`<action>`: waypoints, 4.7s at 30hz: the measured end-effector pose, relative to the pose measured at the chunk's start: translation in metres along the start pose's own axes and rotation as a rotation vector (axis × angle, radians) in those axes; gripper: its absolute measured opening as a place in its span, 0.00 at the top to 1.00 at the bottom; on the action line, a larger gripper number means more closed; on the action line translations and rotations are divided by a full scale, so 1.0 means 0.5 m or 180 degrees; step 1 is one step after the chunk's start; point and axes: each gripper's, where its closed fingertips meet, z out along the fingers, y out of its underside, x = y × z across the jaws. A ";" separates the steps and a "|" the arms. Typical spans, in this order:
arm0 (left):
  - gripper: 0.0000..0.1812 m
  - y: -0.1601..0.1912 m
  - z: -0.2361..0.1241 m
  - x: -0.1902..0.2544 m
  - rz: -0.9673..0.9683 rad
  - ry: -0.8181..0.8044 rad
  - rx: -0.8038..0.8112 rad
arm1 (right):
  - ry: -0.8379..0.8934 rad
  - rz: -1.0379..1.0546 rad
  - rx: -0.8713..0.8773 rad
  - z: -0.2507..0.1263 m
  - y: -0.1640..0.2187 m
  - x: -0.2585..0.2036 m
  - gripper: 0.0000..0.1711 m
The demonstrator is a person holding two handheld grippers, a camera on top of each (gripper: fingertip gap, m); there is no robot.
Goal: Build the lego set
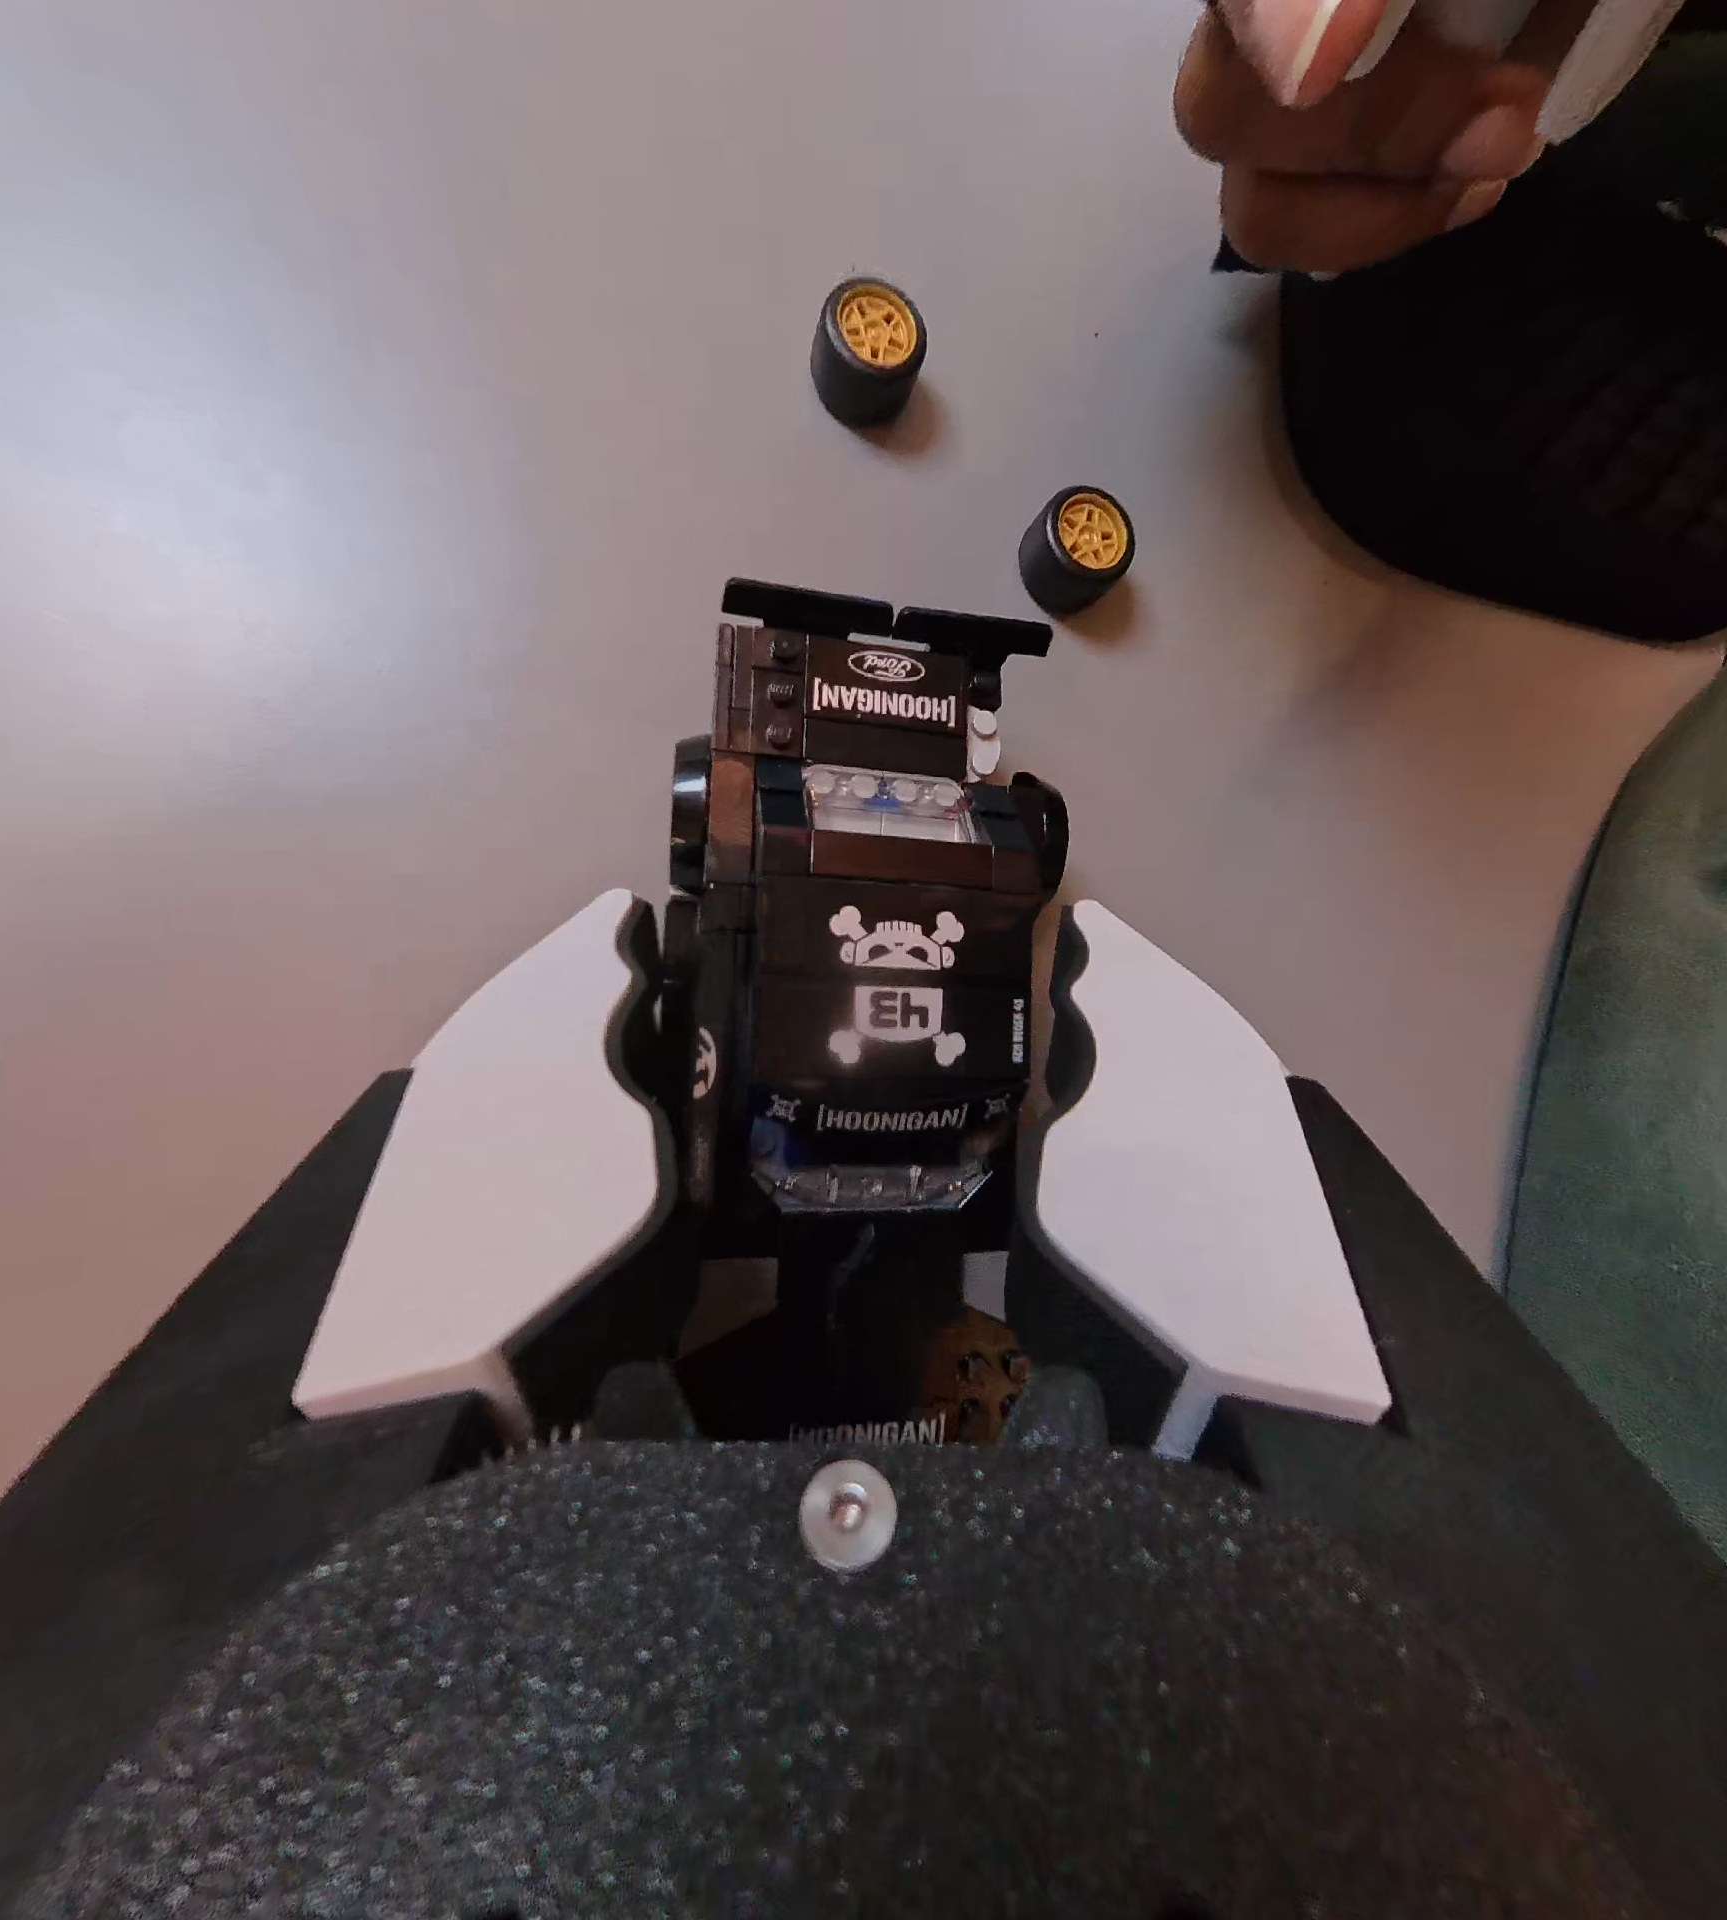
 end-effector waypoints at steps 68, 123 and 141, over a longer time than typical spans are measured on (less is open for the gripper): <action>0.53 0.011 0.009 0.024 0.0973 -0.0530 0.0205 | 0.1290 -0.4201 -0.3306 0.053 0.231 0.053 0.87; 0.60 -0.034 0.062 0.016 0.0625 -0.0354 -0.0462 | 0.0099 -0.2951 -0.3362 0.051 0.227 0.049 0.87; 0.54 0.024 0.048 -0.001 0.0752 -0.0391 -0.0648 | 0.0564 -0.2582 -0.3290 0.067 0.239 0.049 0.89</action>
